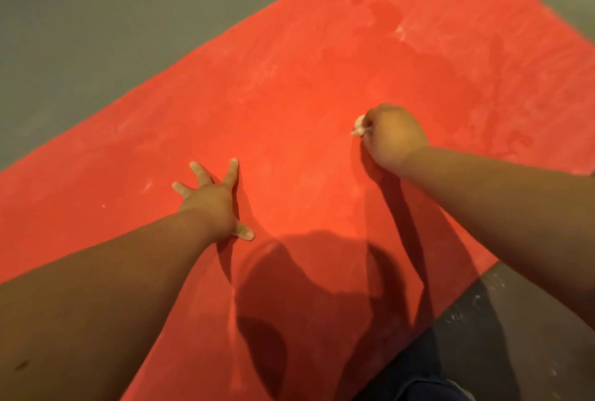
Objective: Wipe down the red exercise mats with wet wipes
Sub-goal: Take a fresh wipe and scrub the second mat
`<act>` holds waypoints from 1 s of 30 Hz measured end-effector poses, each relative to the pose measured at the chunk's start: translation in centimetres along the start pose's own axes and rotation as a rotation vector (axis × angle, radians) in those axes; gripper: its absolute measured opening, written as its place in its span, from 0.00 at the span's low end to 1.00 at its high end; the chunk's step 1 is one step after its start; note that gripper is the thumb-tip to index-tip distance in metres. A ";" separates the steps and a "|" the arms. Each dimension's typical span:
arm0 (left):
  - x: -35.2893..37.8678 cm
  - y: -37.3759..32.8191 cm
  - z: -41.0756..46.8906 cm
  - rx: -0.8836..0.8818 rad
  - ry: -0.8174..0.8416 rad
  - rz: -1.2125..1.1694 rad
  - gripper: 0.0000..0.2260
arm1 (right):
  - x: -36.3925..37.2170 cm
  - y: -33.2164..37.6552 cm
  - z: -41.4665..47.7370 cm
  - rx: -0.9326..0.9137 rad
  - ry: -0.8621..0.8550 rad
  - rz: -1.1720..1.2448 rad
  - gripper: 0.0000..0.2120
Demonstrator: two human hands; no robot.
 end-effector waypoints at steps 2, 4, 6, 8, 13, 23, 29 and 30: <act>-0.1 0.0 -0.1 0.007 -0.012 -0.007 0.63 | 2.3 4.3 -3.6 -0.190 0.063 0.019 0.09; 0.0 0.0 -0.1 0.010 -0.017 -0.011 0.63 | 5.8 8.7 -8.8 -0.405 0.201 0.013 0.11; 0.0 0.1 0.0 0.008 -0.026 -0.003 0.63 | 8.0 10.9 -12.4 -0.554 0.356 0.006 0.09; 0.1 0.2 0.2 0.005 -0.030 -0.002 0.63 | 7.9 9.8 -11.7 -0.595 0.351 0.034 0.06; 0.4 0.6 -0.7 0.004 -0.067 -0.003 0.59 | 1.7 -0.4 -3.3 -0.170 0.035 -0.046 0.08; 3.0 -3.4 -2.4 0.097 -0.009 0.207 0.47 | 6.5 5.0 -10.4 -0.470 0.189 0.040 0.09; 3.5 -4.8 -3.2 0.190 -0.001 0.324 0.47 | -0.3 -9.3 -7.5 0.134 -0.025 0.023 0.06; 3.9 -6.0 -3.4 0.273 -0.003 0.376 0.46 | -0.6 -10.0 -8.0 0.156 -0.025 0.024 0.05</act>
Point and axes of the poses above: each hand's wrist, its own z-axis towards the middle knuckle, its own x-axis out of the palm, y = z × x, the point moved 8 cm from there along z, towards the middle knuckle, and after that the axes turned 8 degrees about y, right-handed, at the moved point
